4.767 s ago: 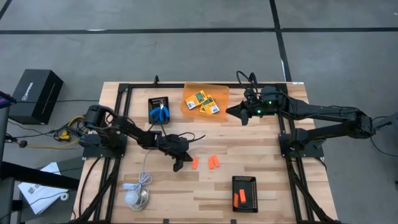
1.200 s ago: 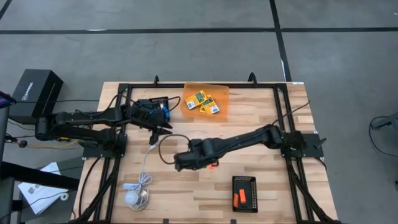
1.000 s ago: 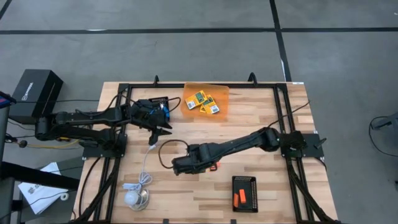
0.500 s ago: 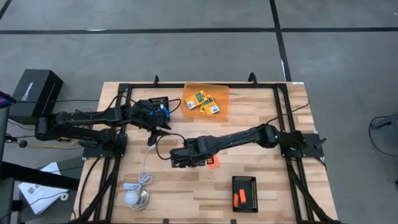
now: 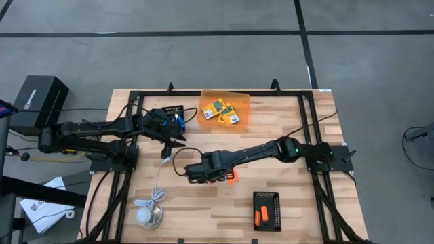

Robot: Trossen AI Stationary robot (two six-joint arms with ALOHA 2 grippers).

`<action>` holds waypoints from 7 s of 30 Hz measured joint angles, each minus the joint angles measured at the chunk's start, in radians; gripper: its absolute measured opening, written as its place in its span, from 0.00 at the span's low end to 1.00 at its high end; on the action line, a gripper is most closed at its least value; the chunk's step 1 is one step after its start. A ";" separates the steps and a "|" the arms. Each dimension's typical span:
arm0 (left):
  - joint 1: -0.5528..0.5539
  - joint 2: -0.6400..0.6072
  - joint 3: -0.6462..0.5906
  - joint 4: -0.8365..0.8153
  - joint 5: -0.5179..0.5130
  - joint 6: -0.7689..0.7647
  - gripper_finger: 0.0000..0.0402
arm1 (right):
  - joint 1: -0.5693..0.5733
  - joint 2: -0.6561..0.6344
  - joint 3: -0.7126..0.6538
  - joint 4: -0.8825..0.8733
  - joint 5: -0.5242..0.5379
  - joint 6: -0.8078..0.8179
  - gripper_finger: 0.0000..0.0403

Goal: Pick & Place School Supplies
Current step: Put the eraser into the bottom black bin

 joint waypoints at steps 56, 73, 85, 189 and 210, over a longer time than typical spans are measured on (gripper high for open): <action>0.000 0.000 -0.001 -0.052 -0.027 0.032 0.29 | -0.045 0.097 -0.036 0.076 -0.051 -0.071 0.47; 0.000 0.000 -0.001 -0.052 -0.032 0.034 0.29 | -0.072 0.097 -0.036 0.101 -0.078 -0.185 0.05; 0.001 0.000 -0.001 -0.050 -0.097 0.034 0.29 | -0.141 0.009 0.003 -0.062 -0.041 -0.438 0.05; 0.000 0.001 -0.002 -0.043 -0.143 -0.056 0.29 | -0.006 -0.871 -1.582 1.187 0.006 -0.302 0.00; 0.000 0.003 -0.002 -0.044 -0.144 -0.056 0.29 | 0.008 -0.697 -1.624 1.513 0.000 -0.226 0.00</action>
